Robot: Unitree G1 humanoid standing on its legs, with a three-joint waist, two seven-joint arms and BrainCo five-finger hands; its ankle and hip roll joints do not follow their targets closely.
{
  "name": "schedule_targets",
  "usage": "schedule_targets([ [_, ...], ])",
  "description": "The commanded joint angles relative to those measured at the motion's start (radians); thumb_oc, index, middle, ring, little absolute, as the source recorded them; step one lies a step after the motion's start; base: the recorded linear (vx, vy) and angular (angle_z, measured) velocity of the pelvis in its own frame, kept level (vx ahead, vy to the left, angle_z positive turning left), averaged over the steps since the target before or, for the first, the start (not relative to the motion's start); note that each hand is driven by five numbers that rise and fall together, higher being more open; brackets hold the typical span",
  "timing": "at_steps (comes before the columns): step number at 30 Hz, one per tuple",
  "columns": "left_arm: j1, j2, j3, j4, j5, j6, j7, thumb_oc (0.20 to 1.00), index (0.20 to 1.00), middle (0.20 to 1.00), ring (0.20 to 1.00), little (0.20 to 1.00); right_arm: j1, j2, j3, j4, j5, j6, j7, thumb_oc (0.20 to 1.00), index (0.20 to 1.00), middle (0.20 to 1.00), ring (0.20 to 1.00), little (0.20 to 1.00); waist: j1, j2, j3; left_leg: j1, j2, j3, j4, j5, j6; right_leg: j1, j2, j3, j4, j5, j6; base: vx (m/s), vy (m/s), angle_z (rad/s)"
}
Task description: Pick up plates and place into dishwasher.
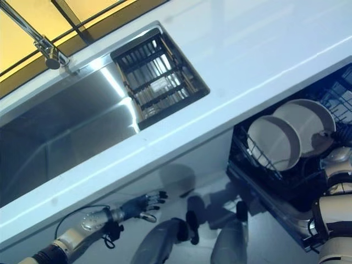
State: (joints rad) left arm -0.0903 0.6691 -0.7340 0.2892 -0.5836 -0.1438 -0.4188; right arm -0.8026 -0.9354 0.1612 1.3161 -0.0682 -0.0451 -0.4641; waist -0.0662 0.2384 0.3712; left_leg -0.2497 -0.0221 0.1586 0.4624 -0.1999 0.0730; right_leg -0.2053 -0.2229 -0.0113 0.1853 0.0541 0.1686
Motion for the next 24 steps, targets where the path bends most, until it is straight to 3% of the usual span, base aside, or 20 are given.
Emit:
schedule_targets([
  [1, 0.081, -0.039, 0.020, -0.081, -0.054, -0.035, 0.004, 1.000, 1.000, 1.000, 1.000, 1.000, 0.018, -0.077, -0.074, -0.067, 0.297, -0.106, 0.025, 1.000, 1.000, 1.000, 1.000, 1.000, -0.001, 0.018, -0.063, -0.015, 0.074, -0.039, -0.012, 0.023, -0.085, 0.001, 0.026, -0.031, 0.046, -0.058, -0.053, 0.06, 0.074, -0.06],
  [7, 0.109, -0.073, 0.053, -0.069, -0.041, -0.005, 0.005, 1.000, 1.000, 1.000, 1.000, 1.000, 0.129, -0.008, -0.219, -0.180, 0.395, -0.193, 0.101, 1.000, 1.000, 1.000, 1.000, 1.000, -0.015, -0.009, -0.083, 0.028, 0.069, -0.035, -0.022, 0.013, -0.079, 0.025, 0.033, -0.015, 0.047, -0.060, -0.058, 0.08, 0.045, -0.05],
  [15, 0.144, -0.100, 0.071, -0.010, -0.013, -0.027, 0.002, 1.000, 1.000, 1.000, 1.000, 1.000, 0.269, 0.018, -0.297, -0.262, 0.411, -0.201, 0.101, 1.000, 1.000, 1.000, 1.000, 1.000, -0.026, -0.045, -0.100, 0.057, 0.079, -0.026, -0.029, 0.009, -0.073, 0.042, 0.036, 0.001, 0.050, -0.055, -0.054, 0.03, 0.005, -0.01],
  [20, 0.150, -0.108, 0.074, 0.022, -0.002, -0.033, -0.005, 1.000, 1.000, 1.000, 1.000, 1.000, 0.300, 0.065, -0.368, -0.264, 0.653, -0.185, 0.153, 1.000, 1.000, 1.000, 1.000, 1.000, -0.026, -0.058, -0.106, 0.071, 0.084, -0.026, -0.030, 0.005, -0.071, 0.057, 0.040, 0.010, 0.047, -0.054, -0.051, 0.02, -0.040, -0.04],
  [24, 0.153, -0.113, 0.067, 0.042, 0.005, -0.032, -0.009, 1.000, 1.000, 1.000, 1.000, 1.000, 0.323, 0.116, -0.409, -0.238, 0.755, -0.175, 0.236, 1.000, 1.000, 1.000, 1.000, 1.000, -0.014, -0.063, -0.116, 0.084, 0.086, -0.034, -0.031, 0.001, -0.069, 0.074, 0.044, 0.010, 0.046, -0.057, -0.052, 0.07, -0.051, 0.01],
])
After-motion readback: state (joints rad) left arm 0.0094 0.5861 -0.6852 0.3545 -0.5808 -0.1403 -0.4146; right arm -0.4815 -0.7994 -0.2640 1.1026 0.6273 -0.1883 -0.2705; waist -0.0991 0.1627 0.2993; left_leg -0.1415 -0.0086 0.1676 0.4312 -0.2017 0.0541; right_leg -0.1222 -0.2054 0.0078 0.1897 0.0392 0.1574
